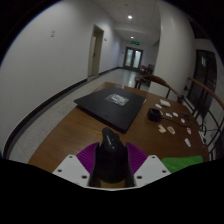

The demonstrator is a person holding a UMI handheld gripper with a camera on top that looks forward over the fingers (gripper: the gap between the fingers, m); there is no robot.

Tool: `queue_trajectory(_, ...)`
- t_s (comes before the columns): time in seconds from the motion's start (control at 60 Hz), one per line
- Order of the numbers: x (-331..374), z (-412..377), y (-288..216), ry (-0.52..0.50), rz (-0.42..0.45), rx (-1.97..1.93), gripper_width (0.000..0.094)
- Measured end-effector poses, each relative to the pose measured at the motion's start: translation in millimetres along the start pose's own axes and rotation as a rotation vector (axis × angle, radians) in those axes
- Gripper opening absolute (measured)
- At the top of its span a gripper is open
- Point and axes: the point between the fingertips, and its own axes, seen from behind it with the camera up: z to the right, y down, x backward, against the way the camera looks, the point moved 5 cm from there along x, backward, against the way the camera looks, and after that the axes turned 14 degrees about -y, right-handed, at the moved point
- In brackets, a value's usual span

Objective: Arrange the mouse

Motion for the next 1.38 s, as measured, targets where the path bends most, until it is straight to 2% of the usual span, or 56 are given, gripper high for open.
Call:
queue_trajectory(0.133, 2, -3, -1, -0.048, 0.037, 0.03, 0.0368)
queue_trajectory(0.233, 13, -4, 0, -0.07, 0.045, -0.012, 0.0361)
queue_trajectory(0.3, 36, -2, -10, -0.088, 0.098, -0.018, 0.0361)
queue_trajectory(0.433, 128, 24, -46, -0.023, 0.275, 0.029, 0.0361)
queue_trajectory(0.533, 188, 75, -44, 0.085, 0.335, 0.004, 0.0359)
queue_trajectory(0.633, 216, 133, -8, 0.195, 0.301, -0.051, 0.036)
queue_trajectory(0.717, 199, 168, 48, 0.239, 0.199, -0.091, 0.0358)
queue_trajectory(0.833, 175, 187, 94, 0.225, 0.104, -0.163, 0.0362)
queue_trajectory(0.95, 167, 192, 111, 0.241, 0.095, -0.162, 0.0362)
queue_trajectory(0.983, 165, 192, 113, 0.24, 0.087, -0.163, 0.0394)
queue_trajectory(1.05, 164, 191, 114, 0.226, 0.066, -0.16, 0.0537)
queue_trajectory(1.133, 167, 187, 116, 0.192, 0.041, -0.16, 0.0631)
queue_trajectory(1.167, 171, 184, 115, 0.169, 0.049, -0.162, 0.0708)
queue_trajectory(1.2, 178, 179, 113, 0.15, 0.067, -0.161, 0.0861)
queue_trajectory(1.383, 245, 159, 117, 0.102, 0.164, -0.152, 0.0851)
